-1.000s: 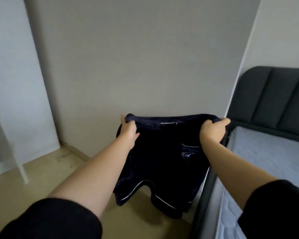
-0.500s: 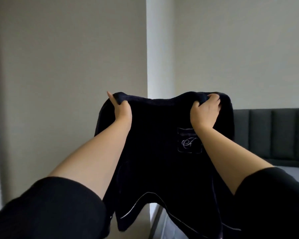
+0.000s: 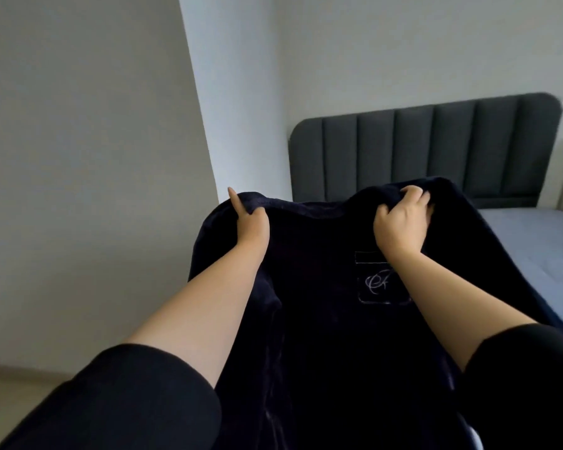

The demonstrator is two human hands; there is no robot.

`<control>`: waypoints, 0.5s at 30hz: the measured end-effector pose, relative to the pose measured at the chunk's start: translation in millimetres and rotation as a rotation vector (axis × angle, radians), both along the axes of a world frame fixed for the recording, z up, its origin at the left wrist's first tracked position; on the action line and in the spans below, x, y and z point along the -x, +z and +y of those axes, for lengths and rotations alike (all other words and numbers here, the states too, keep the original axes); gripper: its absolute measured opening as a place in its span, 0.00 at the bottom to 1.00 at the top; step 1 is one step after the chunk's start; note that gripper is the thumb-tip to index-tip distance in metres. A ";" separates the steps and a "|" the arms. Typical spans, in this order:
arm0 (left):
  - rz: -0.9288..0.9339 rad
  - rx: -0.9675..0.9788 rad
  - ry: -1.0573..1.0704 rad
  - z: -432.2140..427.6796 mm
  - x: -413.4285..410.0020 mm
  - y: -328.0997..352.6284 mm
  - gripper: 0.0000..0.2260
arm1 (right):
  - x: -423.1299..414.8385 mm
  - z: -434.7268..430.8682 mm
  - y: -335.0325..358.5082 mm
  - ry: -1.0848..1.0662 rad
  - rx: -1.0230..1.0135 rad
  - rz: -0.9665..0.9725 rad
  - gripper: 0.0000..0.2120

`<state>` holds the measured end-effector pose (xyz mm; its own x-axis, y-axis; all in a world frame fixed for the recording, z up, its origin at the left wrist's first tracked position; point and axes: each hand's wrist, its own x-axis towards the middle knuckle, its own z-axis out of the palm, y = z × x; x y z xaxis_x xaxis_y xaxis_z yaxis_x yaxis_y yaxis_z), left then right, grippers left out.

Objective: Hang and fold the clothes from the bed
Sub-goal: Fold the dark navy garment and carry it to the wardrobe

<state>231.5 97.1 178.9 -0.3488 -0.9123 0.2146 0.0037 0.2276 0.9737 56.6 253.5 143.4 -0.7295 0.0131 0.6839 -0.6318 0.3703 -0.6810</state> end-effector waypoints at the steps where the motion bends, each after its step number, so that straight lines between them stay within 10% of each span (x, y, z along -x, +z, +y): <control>1: -0.052 -0.031 -0.015 -9.8 11.4 -18.7 0.30 | 12.8 -6.1 -23.1 -0.003 -0.062 -0.037 0.17; 8: 0.089 -0.614 -0.102 -77.9 86.2 -86.6 0.21 | 94.8 -56.1 -94.1 0.112 -0.419 -0.256 0.20; 15: -0.286 -0.308 -0.473 -90.4 100.2 -189.7 0.40 | 83.3 -93.4 -175.4 0.220 -0.678 -0.530 0.36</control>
